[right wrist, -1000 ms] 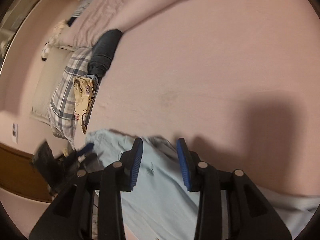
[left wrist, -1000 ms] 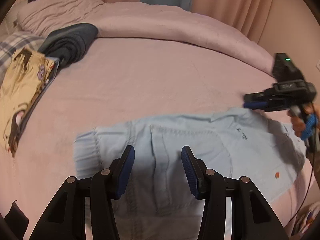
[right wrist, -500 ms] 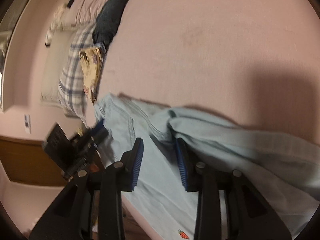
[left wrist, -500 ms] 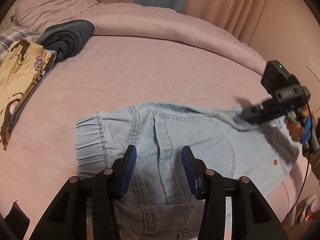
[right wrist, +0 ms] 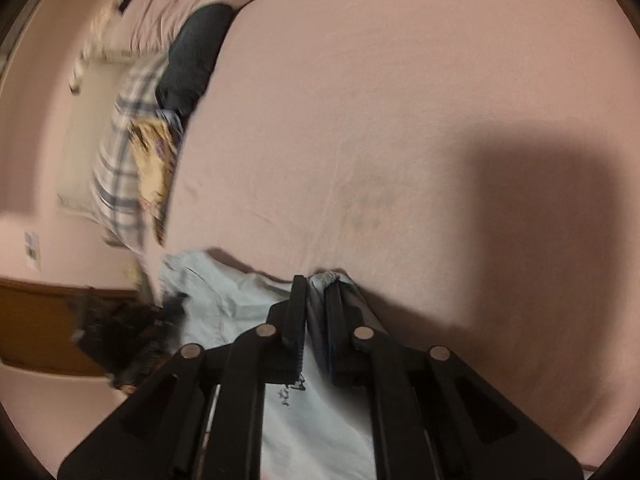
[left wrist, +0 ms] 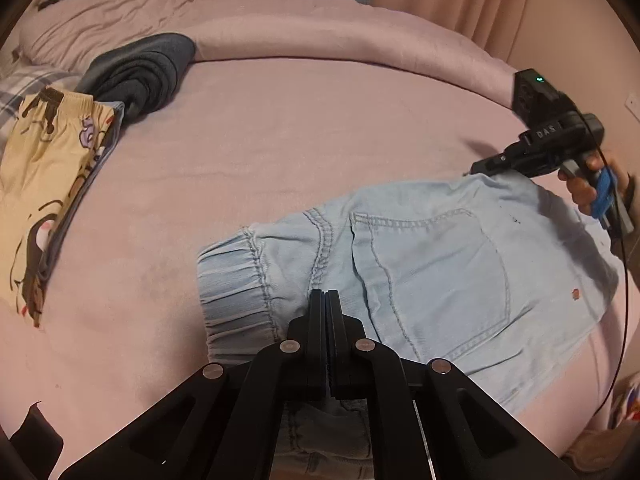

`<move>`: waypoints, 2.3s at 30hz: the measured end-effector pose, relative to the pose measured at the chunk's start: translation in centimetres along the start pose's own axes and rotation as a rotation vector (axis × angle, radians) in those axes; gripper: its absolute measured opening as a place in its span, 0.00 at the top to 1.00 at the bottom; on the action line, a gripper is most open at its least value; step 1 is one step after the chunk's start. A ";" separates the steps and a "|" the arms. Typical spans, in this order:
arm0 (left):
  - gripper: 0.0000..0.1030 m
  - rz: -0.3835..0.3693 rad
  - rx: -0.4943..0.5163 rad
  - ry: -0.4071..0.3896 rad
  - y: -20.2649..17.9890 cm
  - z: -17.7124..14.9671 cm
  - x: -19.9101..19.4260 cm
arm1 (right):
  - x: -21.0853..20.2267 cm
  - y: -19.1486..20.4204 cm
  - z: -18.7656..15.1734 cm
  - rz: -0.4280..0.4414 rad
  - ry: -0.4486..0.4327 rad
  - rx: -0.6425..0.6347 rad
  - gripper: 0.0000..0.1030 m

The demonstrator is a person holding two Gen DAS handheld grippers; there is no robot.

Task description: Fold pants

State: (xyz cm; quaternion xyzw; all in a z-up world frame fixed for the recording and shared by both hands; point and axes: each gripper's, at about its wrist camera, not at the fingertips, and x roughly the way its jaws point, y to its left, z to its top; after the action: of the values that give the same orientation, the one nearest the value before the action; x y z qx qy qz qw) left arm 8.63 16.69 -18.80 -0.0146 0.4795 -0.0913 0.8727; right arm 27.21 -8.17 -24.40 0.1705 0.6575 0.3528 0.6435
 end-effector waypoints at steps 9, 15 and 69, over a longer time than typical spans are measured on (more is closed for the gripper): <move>0.95 0.108 0.083 0.050 0.2 -1.7 -2.2 | -7.0 5.5 -6.2 -0.186 -0.190 -0.257 0.78; 0.93 0.161 0.041 0.027 0.9 -1.6 -3.5 | 0.0 10.1 -13.4 -0.216 -0.061 -0.449 0.78; 0.60 -0.419 0.312 0.128 -31.5 2.5 5.7 | -29.1 -20.2 -39.8 -0.262 -1.023 0.646 0.82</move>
State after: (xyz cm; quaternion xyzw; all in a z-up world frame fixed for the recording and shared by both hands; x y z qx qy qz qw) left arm 9.14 -15.45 -18.65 0.0270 0.5001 -0.3437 0.7944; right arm -3.30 -51.65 -20.14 0.4220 0.3546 -0.0725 0.8312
